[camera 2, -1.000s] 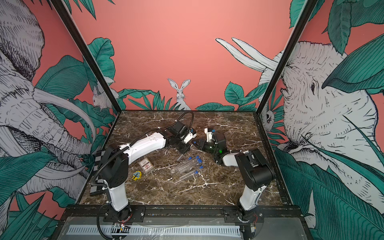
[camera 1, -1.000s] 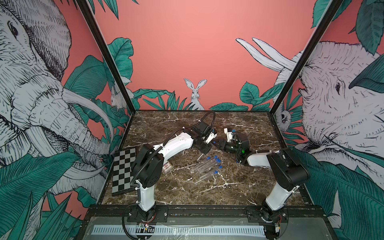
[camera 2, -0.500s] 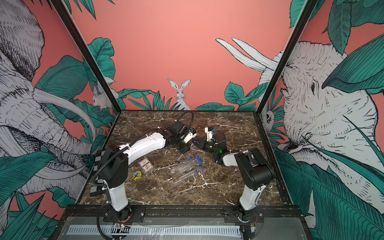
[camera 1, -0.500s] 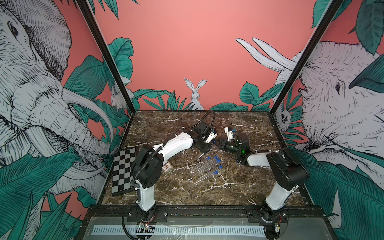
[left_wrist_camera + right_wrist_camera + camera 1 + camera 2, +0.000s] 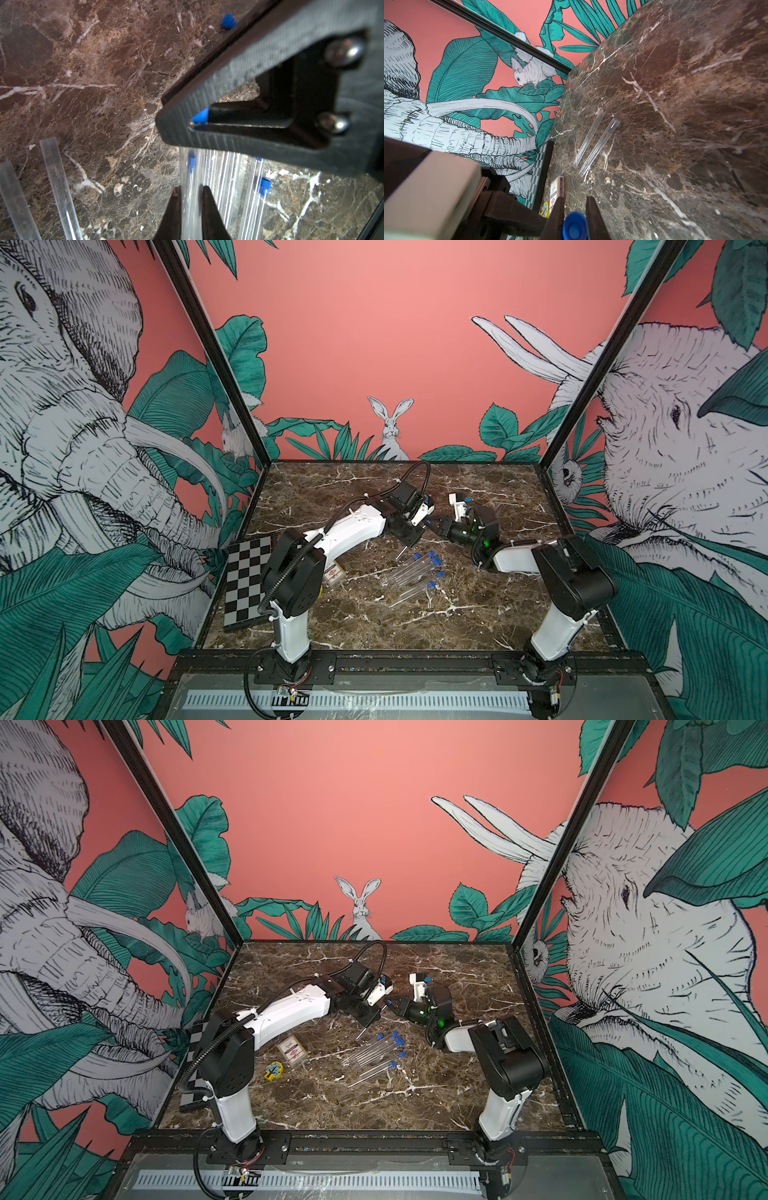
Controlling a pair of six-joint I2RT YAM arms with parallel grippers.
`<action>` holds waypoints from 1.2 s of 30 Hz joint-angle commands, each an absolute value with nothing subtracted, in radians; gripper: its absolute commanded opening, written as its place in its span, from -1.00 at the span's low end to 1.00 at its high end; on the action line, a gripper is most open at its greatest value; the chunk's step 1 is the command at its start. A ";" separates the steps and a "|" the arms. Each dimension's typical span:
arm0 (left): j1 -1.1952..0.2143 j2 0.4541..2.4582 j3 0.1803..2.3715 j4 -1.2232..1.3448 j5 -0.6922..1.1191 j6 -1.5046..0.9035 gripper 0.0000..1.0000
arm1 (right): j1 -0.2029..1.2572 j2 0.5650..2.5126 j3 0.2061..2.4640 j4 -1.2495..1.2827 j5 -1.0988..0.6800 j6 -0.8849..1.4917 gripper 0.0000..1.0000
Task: Remove stoppers from test tubes
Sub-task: Open the stopper on the test tube.
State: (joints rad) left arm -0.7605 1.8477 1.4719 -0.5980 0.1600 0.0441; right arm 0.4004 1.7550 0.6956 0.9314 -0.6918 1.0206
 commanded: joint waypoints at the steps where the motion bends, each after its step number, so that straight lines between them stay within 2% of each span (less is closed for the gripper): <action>1: -0.757 1.800 1.450 -0.599 0.150 0.045 -0.86 | 0.406 1.755 0.704 1.012 -0.690 1.054 -0.77; 6: -0.756 1.797 1.441 -0.601 0.137 0.048 -0.88 | 0.406 1.748 0.707 1.010 -0.686 1.056 -0.80; 15: -0.746 1.796 1.437 -0.613 0.125 0.058 -0.90 | 0.406 1.632 0.734 0.728 -0.647 0.866 -0.81; 26: -0.733 1.783 1.423 -0.624 0.108 0.068 -0.91 | 0.405 1.634 0.742 0.822 -0.636 0.920 -0.82; 36: -0.720 1.780 1.413 -0.625 0.106 0.075 -0.92 | 0.405 1.557 0.773 0.681 -0.608 0.820 -0.81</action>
State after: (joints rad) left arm -0.7513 1.8271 1.4445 -0.5579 0.1699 0.0765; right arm 0.4126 1.6119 0.7380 0.6437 -0.6212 0.8478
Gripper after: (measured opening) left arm 0.145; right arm 0.146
